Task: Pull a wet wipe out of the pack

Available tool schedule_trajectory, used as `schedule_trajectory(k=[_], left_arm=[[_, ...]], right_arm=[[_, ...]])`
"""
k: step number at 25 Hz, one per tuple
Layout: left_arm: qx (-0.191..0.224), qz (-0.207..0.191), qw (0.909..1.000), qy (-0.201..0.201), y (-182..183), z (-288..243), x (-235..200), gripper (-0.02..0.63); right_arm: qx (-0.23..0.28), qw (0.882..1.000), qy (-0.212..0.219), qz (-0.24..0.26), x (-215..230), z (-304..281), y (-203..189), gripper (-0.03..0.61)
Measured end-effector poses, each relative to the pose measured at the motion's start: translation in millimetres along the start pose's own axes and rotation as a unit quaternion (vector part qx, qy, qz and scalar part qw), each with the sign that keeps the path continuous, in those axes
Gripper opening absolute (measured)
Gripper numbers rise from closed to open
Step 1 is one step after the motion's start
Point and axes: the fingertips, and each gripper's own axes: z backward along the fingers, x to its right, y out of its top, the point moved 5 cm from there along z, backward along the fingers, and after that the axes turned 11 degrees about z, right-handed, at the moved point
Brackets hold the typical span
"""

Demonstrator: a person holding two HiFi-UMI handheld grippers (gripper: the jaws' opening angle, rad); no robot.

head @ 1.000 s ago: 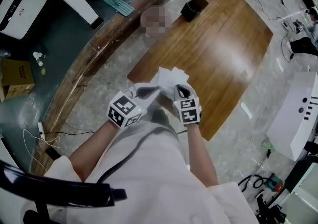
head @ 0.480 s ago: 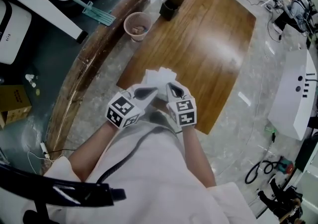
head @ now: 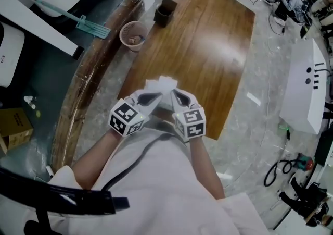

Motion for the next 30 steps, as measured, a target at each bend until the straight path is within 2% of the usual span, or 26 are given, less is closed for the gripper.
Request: schedule_trajectory(k=[9,20,25,30], left_arm=[[-0.005,-0.017,0.9994,-0.031,10,-11,5,0.006],[-0.01,-0.033,0.9971,-0.067,24,-21,10,0.006],[-0.012,-0.046,0.9952,-0.086,31,-26,17,0.006],[0.002,-0.065,0.9928,-0.1,50,-28,28,0.006]], right_arm=[[0.043,0.998,-0.027,-0.023,1,25,18,0.012],[0.112,0.989,-0.081,-0.045,11,68,50,0.012],[0.139,0.982,-0.114,-0.057,14,92,56,0.012],[0.18,0.968,-0.151,-0.083,21,117,62,0.012]])
